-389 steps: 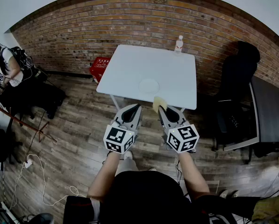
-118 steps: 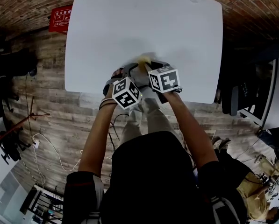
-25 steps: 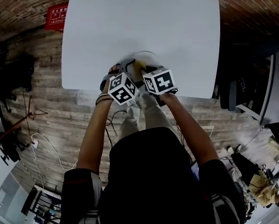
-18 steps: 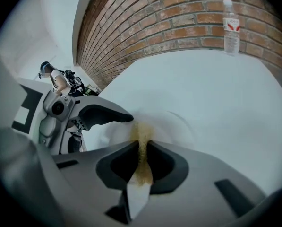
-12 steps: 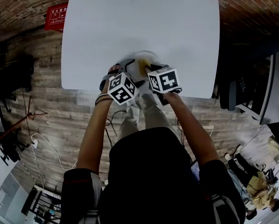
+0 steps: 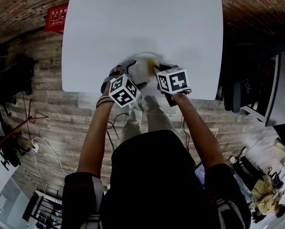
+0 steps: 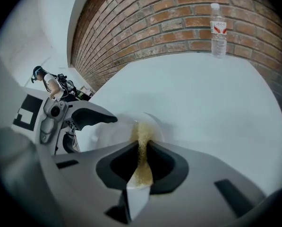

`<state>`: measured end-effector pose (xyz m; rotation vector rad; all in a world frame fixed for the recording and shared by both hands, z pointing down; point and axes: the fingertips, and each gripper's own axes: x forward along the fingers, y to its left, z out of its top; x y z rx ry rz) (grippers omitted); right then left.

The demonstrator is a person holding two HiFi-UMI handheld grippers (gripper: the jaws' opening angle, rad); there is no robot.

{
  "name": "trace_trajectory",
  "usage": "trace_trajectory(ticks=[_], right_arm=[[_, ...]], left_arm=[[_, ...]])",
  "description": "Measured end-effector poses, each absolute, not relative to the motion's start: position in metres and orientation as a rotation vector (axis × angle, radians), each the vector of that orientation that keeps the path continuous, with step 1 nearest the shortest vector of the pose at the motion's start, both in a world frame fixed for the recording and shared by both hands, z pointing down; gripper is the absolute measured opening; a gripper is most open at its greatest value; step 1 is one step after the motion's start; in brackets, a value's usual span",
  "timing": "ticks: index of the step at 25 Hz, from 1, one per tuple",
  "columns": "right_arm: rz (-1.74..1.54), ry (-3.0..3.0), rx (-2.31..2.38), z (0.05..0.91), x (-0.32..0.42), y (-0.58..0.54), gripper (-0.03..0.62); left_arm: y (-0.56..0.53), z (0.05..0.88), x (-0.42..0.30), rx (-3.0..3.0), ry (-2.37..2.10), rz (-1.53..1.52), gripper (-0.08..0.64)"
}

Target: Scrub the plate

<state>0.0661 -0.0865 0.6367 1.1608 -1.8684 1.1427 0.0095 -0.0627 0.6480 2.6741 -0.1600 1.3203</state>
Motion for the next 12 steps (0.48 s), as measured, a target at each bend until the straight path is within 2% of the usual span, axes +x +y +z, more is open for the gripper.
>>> trace_trajectory(ticks=[12], right_arm=[[1.129,-1.866,1.183,0.634,0.079,-0.089,0.046]], left_arm=[[-0.066,0.648,0.01,2.671,-0.158,1.325,0.416]])
